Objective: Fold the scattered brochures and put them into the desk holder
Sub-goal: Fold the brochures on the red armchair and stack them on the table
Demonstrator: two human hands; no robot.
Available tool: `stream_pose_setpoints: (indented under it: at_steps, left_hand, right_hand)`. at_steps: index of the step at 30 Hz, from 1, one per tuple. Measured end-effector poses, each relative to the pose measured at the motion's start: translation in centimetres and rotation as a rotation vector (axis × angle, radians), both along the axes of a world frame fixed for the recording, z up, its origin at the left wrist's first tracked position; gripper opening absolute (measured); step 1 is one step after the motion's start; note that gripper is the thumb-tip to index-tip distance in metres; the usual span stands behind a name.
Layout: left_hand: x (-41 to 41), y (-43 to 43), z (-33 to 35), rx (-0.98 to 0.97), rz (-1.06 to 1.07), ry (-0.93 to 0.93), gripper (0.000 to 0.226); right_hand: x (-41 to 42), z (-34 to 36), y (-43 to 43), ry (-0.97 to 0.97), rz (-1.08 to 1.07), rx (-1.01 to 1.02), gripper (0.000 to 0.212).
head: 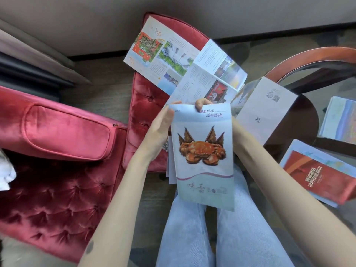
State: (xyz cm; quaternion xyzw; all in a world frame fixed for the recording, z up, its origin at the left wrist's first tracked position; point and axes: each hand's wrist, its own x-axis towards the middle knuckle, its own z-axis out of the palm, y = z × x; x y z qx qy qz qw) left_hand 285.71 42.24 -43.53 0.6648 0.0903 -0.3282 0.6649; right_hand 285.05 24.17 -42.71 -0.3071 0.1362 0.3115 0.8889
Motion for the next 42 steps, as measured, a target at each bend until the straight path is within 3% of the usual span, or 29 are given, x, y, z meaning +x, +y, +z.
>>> stream_pose_setpoints:
  at_steps: [3,9,12,14,16,18,21,23,24,27,29,31,36,39,42]
  left_hand:
    - [-0.5,-0.2,0.3,-0.034,0.041,-0.046,0.049]
    - [-0.7,0.0,0.5,-0.031,0.281,-0.069,0.064]
    - [-0.2,-0.9,0.8,-0.034,0.398,-0.022,0.055]
    - [0.1,-2.2,0.9,-0.023,0.442,0.02,0.038]
    - [0.1,-3.7,1.0,-0.063,0.497,0.063,0.025]
    - [0.2,-5.4,0.9,-0.139,0.534,0.111,0.027]
    - [0.0,-8.1,0.5,-0.239,0.515,0.193,0.038]
    - [-0.5,-10.2,0.1,-0.249,0.478,0.251,0.041]
    - [-0.7,-11.1,-0.1,-0.246,0.46,0.27,0.041]
    - [-1.3,-13.7,-0.7,-0.142,0.402,0.251,0.04]
    - [-1.8,-15.2,-1.1,0.036,0.303,0.2,0.034]
    - [-2.6,-16.6,-1.7,0.221,0.116,0.125,0.011]
    - [-5.5,-20.1,-4.2,0.53,-0.419,-0.078,0.003]
    - [-7.6,-22.7,-5.9,0.639,-0.63,-0.044,0.013]
    - [-9.0,-25.5,-7.0,0.647,-0.669,0.026,0.014]
  right_hand:
    - [0.4,-0.1,-0.1,-0.04,0.061,-0.119,0.014]
    - [-1.0,-2.3,-3.5,0.0,-0.099,-0.694,0.026]
    - [-3.1,-3.4,-5.0,-0.048,0.008,-0.945,0.018]
    - [-4.7,-4.2,-5.4,0.032,0.113,-0.973,0.007]
    - [-6.5,-5.3,-5.6,0.133,0.119,-0.992,0.029]
    - [-8.5,-5.9,-5.6,0.234,0.055,-0.993,0.054]
    - [-11.1,-6.0,-5.8,0.457,-0.095,-0.706,0.054]
    - [-12.6,-5.9,-6.4,0.497,-0.24,-0.513,0.037]
    - [-13.3,-5.8,-7.0,0.488,-0.311,-0.521,0.031]
    - [-15.3,-5.7,-9.8,0.483,-0.508,-0.749,0.027]
    - [-16.3,-5.7,-12.3,0.476,-0.587,-0.883,0.023]
    - [-17.4,-5.9,-14.9,0.503,-0.616,-1.017,0.024]
    - [-20.8,-7.3,-20.7,0.61,-0.624,-1.329,0.027]
    - [-23.2,-8.0,-22.9,0.671,-0.629,-1.402,0.027]
    - [-25.1,-8.7,-24.5,0.683,-0.627,-1.418,0.026]
